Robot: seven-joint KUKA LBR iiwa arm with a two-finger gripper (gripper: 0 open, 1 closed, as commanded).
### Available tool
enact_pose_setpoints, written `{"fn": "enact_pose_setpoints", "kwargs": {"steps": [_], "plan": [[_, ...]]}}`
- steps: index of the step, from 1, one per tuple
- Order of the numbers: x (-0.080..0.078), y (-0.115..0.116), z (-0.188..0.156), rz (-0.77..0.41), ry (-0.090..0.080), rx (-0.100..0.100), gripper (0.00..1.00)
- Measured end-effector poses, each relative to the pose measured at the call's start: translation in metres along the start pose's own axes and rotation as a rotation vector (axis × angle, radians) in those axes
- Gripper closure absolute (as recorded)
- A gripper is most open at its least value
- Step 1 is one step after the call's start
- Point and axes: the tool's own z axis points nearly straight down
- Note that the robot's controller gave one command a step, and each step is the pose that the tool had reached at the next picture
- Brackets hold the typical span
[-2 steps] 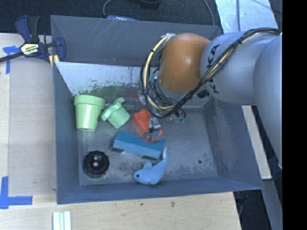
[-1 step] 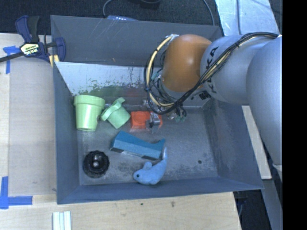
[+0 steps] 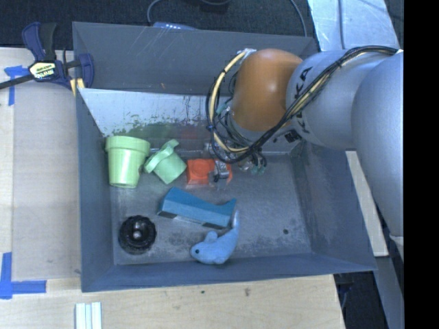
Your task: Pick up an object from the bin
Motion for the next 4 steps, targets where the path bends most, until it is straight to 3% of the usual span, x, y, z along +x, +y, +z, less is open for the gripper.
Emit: {"fn": "enact_pose_setpoints", "kwargs": {"steps": [2, 4], "plan": [[0.000, 0.000, 0.000, 0.001, 0.000, 0.000, 1.00], [0.002, -0.005, -0.036, -0.021, -0.006, 0.000, 1.00]]}}
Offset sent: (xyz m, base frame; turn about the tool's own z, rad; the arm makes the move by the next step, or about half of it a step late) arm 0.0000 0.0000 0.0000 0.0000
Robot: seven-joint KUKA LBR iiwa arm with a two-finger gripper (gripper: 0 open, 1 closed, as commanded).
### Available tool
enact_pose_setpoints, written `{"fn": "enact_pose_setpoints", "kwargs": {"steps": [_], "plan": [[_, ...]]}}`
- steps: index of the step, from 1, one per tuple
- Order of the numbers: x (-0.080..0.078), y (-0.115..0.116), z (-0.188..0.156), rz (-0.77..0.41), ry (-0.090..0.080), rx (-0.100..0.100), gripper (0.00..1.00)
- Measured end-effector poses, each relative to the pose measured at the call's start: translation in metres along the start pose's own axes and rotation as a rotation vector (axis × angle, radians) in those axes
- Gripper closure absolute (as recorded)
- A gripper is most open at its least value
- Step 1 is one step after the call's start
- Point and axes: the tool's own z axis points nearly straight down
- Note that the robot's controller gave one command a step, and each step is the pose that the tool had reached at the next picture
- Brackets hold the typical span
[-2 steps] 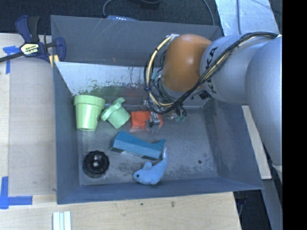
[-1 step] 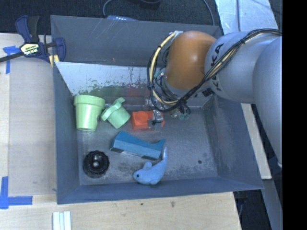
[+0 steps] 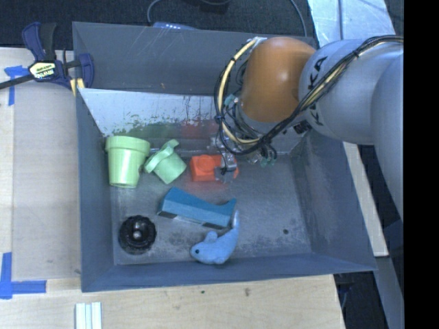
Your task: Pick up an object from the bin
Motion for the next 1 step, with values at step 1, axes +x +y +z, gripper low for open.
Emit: {"fn": "enact_pose_setpoints", "kwargs": {"steps": [1], "plan": [[0.0000, -0.0002, 0.0000, 0.001, 0.000, 0.000, 1.00]]}}
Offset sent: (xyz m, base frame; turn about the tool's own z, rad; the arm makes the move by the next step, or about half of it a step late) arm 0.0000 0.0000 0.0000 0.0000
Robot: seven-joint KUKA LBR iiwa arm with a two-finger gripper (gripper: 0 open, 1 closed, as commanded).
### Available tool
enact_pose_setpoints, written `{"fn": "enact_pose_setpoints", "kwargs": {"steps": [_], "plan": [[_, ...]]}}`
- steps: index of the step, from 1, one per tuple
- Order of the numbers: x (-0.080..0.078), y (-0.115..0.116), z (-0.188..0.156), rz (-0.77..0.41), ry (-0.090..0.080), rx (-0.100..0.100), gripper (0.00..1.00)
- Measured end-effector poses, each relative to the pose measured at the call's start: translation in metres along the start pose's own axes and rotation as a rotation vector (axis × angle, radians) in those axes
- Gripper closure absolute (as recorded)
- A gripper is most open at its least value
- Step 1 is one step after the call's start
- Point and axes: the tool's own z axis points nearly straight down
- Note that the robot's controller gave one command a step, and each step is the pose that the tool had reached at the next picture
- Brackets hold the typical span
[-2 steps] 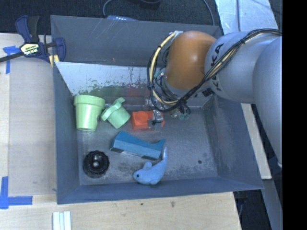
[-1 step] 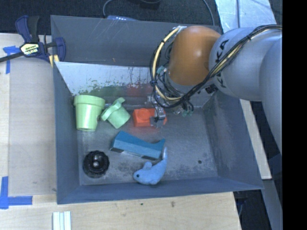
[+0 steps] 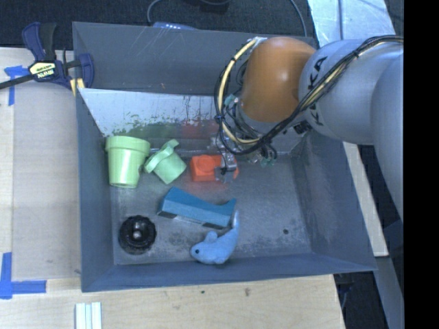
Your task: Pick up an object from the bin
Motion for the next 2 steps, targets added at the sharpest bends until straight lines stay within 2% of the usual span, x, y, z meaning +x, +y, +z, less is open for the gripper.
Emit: {"fn": "enact_pose_setpoints", "kwargs": {"steps": [2], "plan": [[0.0000, -0.0003, 0.0000, 0.002, 0.000, 0.000, 1.00]]}}
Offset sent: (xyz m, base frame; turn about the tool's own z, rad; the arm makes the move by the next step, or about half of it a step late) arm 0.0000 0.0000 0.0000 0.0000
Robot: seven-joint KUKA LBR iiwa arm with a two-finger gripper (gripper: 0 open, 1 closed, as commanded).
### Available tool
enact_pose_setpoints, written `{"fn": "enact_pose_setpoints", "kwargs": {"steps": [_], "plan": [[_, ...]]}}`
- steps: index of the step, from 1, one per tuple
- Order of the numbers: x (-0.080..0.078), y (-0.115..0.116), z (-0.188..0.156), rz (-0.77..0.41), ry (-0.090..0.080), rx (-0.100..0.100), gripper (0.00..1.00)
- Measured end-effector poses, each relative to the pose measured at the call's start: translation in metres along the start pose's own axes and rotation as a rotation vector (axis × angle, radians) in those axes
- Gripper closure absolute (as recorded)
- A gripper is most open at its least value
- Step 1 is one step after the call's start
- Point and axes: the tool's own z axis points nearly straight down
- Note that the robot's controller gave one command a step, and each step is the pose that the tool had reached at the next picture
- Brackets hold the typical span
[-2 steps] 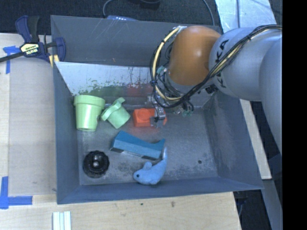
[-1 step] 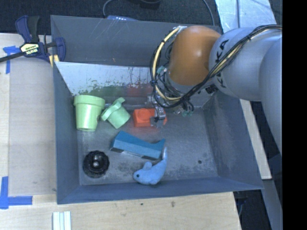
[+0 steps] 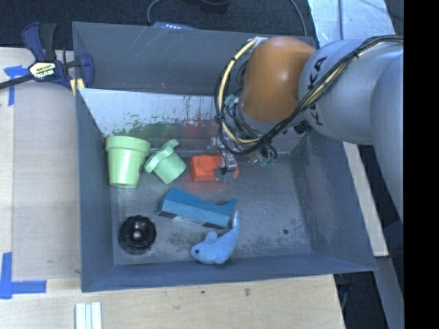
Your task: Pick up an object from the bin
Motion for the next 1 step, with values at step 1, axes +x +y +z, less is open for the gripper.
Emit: {"fn": "enact_pose_setpoints", "kwargs": {"steps": [1], "plan": [[0.0000, 0.0000, 0.0000, 0.000, 0.000, 0.000, 1.00]]}}
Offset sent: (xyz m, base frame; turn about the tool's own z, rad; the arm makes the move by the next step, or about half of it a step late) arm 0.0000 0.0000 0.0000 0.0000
